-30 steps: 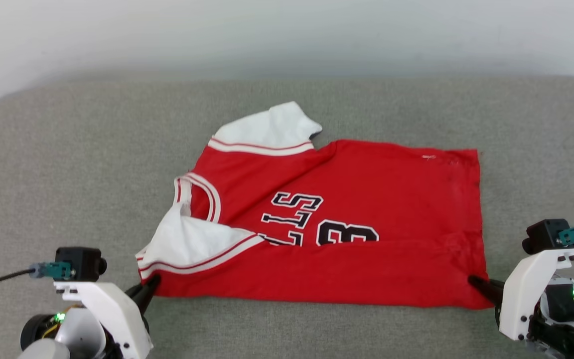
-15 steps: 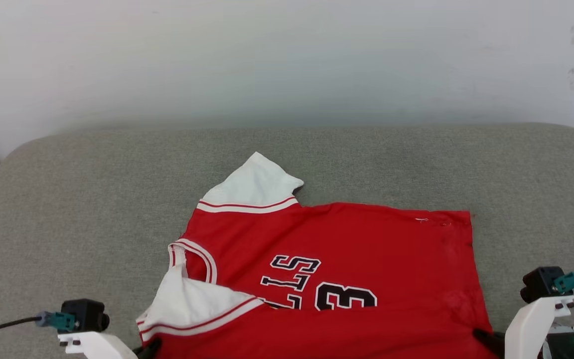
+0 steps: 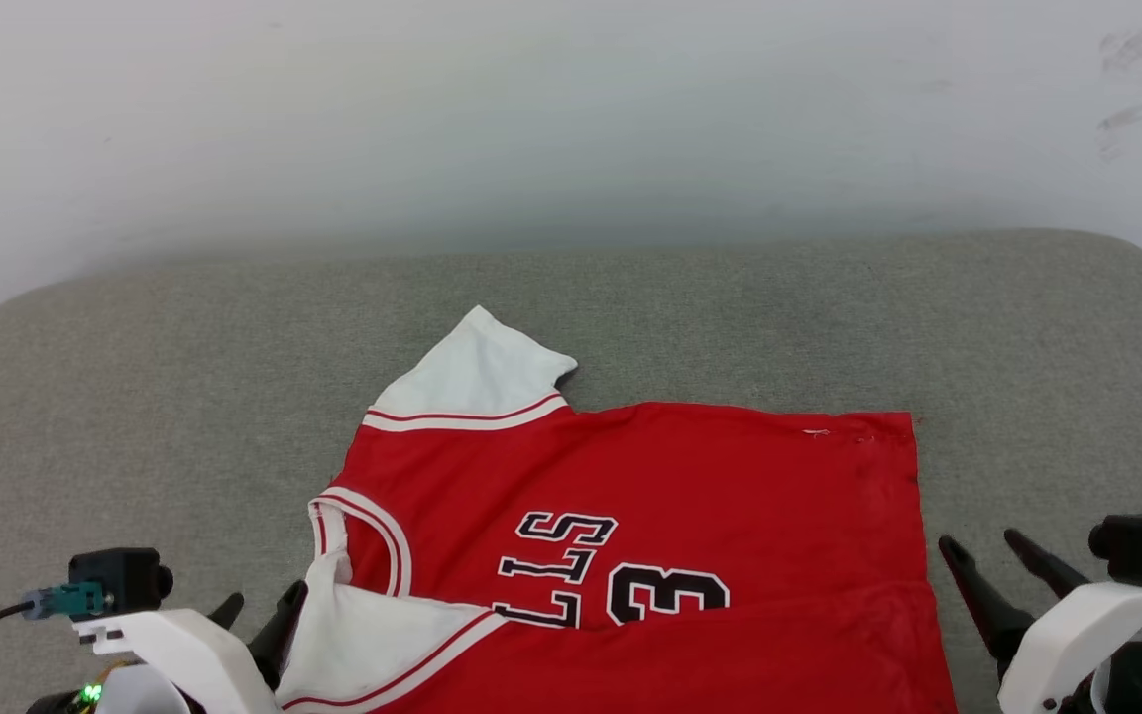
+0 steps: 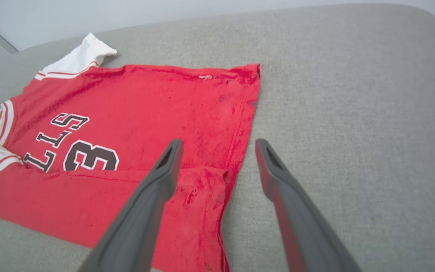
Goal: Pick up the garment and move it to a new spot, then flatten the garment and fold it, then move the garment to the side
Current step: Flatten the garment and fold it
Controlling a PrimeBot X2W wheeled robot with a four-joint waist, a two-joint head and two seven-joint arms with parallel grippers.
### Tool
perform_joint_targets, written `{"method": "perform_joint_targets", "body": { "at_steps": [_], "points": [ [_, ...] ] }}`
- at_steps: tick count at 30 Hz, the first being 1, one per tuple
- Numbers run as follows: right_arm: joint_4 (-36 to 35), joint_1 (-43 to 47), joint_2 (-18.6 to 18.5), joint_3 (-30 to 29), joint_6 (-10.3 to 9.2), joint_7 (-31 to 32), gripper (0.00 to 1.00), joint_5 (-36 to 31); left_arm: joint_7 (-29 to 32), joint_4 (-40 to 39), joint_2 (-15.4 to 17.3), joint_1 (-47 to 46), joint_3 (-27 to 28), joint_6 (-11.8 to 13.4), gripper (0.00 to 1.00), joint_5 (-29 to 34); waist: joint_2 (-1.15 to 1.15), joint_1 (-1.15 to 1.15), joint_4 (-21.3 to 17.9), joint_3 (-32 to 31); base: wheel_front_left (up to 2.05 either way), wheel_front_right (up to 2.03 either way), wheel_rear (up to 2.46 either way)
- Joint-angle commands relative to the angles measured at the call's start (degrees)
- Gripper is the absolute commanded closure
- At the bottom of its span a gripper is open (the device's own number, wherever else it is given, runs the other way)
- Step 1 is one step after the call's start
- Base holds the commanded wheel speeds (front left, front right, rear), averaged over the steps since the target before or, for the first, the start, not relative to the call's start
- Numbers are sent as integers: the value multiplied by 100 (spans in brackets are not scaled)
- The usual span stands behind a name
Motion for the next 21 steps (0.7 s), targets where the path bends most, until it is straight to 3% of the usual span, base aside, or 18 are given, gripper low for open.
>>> {"method": "perform_joint_targets", "body": {
  "at_steps": [1, 6, 10, 15, 21],
  "points": [
    [-71, -112, 39, -45, -2, -190, 0, -103, -75, -39, -23, -110, 18, 34, 0, 65, 0, 0, -49, -3, 0, 0, 0],
    [-362, -268, 209, -156, -1, -1006, 0, -462, -493, -83, -149, -592, 164, 200, 0, 341, 0, 0, -268, 162, 0, 0, 0],
    [-678, -444, 388, -276, -2, -1312, 0, -655, -749, -29, -203, -1175, 186, 231, 0, 639, 0, 0, -498, 499, 0, 0, 0],
    [-1060, -757, 607, -328, -1, -1478, 0, -834, -927, 241, -160, -2080, 265, 135, 0, 916, 0, 0, -846, 1129, 0, 0, 0],
    [-1181, -1141, 810, -277, -2, -1636, 0, -887, -539, 739, 27, -3175, 211, -202, 0, 957, 0, 0, -1280, 1847, 0, 0, 0]
  ]
}}
